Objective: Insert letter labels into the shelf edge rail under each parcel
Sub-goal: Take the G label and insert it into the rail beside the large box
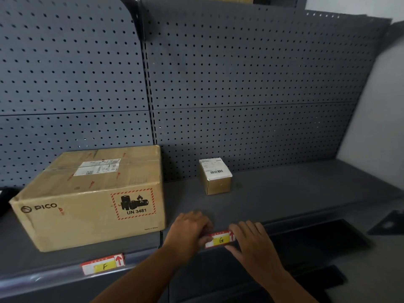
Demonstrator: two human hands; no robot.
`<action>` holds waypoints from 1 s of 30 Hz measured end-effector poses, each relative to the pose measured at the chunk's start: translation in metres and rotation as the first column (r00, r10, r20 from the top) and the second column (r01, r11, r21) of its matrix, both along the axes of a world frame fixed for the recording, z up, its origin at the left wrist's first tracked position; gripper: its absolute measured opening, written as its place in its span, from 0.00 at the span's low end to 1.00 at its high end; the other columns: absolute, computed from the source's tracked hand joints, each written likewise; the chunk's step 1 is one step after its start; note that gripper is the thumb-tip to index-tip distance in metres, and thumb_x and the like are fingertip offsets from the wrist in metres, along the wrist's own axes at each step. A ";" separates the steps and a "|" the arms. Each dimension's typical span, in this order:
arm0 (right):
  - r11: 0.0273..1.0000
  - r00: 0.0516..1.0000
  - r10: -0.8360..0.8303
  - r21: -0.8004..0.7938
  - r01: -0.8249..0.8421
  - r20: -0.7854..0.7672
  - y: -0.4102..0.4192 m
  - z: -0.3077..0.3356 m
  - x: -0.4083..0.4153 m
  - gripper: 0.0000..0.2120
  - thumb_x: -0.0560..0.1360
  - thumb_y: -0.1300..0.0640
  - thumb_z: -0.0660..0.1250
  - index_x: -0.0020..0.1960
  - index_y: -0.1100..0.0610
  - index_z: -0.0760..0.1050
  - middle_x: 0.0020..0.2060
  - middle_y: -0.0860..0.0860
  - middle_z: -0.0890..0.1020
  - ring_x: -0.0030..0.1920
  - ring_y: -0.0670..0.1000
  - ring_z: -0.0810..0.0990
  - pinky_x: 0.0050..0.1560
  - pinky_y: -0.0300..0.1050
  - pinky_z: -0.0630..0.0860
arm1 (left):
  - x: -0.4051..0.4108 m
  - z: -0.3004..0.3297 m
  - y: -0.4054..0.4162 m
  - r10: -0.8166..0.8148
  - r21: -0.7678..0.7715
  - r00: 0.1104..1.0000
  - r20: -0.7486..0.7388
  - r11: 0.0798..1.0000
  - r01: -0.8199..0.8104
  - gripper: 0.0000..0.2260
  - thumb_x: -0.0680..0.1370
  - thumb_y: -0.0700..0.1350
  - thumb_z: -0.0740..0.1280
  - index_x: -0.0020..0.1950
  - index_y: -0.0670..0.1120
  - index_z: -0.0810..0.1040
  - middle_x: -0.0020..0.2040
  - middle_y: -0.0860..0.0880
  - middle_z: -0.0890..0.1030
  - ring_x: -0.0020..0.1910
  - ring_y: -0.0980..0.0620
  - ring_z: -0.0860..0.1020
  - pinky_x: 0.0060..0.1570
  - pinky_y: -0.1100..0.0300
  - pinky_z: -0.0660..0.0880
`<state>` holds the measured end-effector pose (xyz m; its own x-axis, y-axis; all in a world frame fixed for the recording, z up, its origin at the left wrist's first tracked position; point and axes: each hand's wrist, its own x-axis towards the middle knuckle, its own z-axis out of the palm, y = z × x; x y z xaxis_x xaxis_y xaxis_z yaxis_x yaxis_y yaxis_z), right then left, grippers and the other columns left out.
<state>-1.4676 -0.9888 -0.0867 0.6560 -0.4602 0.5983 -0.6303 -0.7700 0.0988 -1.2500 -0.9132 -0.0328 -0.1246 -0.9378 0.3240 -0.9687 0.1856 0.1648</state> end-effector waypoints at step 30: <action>0.986 0.997 0.076 0.148 -0.076 0.003 0.087 0.044 0.092 0.21 0.79 0.42 0.62 0.62 0.56 0.75 0.56 0.52 0.77 0.57 0.55 0.75 0.58 0.53 0.72 | 0.089 0.011 0.156 0.233 -0.214 0.972 -0.019 0.949 -0.232 0.16 0.79 0.57 0.63 0.63 0.52 0.76 0.58 0.54 0.77 0.57 0.55 0.74 0.60 0.56 0.72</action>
<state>-1.3752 -0.9013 -0.0429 0.6938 -0.4923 0.5257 -0.5693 -0.8219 -0.0183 -1.1612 -0.7570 -0.0215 0.0857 -0.8502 0.5195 -0.9901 -0.0146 0.1394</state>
